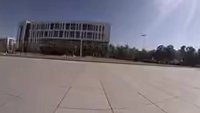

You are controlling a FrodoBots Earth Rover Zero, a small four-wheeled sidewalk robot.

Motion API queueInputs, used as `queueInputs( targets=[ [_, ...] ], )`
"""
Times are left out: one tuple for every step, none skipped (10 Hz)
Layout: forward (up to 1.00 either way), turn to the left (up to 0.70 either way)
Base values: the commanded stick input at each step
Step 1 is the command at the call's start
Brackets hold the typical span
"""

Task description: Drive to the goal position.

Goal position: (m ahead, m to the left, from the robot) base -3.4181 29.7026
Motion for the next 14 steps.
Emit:
queueInputs(
  targets=[
    [0.06, 0.23],
    [0.06, 0.23],
    [0.06, 0.12],
    [0.06, 0.0],
    [0.06, -0.01],
    [0.06, -0.01],
    [0.06, -0.01],
    [0.06, -0.01],
    [0.06, -0.01],
    [0.06, -0.01],
    [0.06, -0.01],
    [0.06, -0.01],
    [0.06, -0.01],
    [0.06, 0.05]
  ],
)
